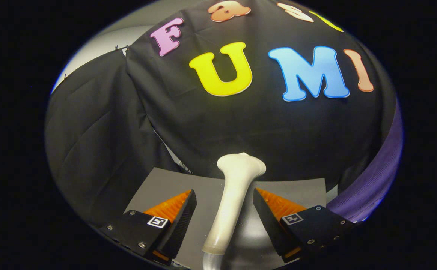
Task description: Iron the clothes twice with a garment steamer, once on the left side and once on the right side.
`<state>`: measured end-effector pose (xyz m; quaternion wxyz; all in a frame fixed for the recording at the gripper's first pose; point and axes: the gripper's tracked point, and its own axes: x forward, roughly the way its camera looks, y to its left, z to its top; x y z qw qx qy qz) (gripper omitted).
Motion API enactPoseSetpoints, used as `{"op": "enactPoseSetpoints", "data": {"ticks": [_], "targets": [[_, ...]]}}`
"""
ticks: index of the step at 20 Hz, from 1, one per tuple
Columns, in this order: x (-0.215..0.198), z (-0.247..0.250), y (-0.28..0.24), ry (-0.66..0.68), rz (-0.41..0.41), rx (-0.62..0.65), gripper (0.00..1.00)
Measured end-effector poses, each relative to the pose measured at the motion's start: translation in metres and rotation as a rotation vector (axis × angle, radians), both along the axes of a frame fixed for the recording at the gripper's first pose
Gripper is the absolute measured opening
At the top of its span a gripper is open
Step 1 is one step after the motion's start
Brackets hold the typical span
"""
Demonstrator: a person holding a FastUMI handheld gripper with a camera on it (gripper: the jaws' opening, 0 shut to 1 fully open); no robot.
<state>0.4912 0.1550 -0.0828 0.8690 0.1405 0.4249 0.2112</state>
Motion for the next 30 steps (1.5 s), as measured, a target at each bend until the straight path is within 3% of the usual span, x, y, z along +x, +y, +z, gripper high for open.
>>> {"op": "enactPoseSetpoints", "data": {"ticks": [3,7,10,17,18,20,27,30], "targets": [[0.004,-0.026,0.001,0.061,-0.012,0.003,0.91],[0.008,-0.049,0.008,0.143,-0.031,0.071,0.79],[0.004,-0.058,0.016,0.218,-0.039,0.16,0.58],[0.004,-0.064,0.019,0.321,-0.074,0.325,0.49],[0.002,-0.061,0.02,0.326,-0.087,0.332,0.42],[0.001,-0.058,0.021,0.306,-0.086,0.327,0.37],[-0.012,-0.026,-0.003,0.145,-0.089,0.291,0.36],[-0.037,0.003,-0.014,0.073,-0.107,0.285,0.36]]}}
